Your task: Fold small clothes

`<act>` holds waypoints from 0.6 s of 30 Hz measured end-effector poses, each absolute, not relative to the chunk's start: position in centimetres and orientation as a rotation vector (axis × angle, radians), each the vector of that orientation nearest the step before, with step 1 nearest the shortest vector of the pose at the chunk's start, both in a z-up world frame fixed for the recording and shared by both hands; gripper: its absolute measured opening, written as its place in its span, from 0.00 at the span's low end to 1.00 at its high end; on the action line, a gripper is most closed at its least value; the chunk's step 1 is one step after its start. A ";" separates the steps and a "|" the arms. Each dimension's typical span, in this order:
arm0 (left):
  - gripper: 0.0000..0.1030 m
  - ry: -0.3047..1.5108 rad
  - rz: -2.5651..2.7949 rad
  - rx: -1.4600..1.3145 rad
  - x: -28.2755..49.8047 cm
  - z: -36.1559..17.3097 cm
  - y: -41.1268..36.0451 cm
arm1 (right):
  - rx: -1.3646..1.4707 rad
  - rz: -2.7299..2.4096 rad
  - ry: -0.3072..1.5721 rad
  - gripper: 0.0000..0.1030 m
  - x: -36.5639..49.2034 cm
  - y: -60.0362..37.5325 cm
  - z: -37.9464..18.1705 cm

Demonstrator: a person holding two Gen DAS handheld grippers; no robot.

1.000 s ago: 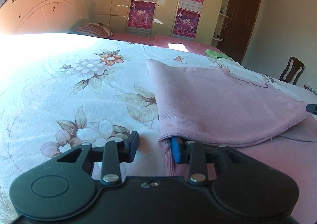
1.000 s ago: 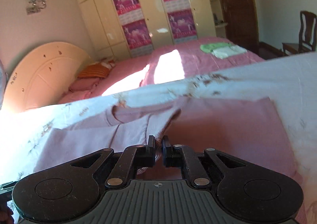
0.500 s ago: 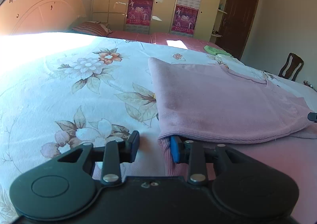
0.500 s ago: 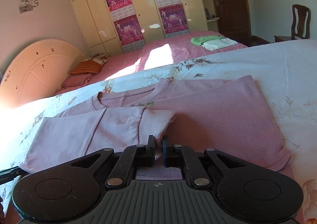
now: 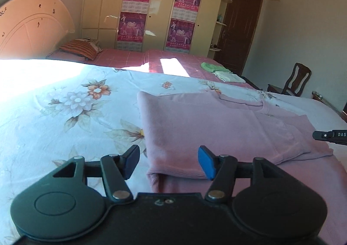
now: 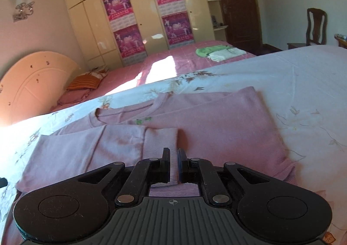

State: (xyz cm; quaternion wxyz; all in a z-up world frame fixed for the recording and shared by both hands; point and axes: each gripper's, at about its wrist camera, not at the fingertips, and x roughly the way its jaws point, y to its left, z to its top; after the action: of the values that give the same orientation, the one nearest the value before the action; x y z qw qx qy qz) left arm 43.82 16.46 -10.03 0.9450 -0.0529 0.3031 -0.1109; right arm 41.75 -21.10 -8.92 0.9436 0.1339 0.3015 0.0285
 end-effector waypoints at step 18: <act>0.74 0.741 -0.460 -0.025 49.3 -13.9 6.6 | 0.138 0.267 0.741 0.06 45.7 -13.1 -13.1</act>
State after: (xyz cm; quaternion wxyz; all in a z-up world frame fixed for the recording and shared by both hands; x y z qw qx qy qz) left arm 49.30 6.57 -13.94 0.9064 -0.0122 0.3590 -0.2225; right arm 45.66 -13.14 -13.15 0.9210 0.0671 0.3609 0.1300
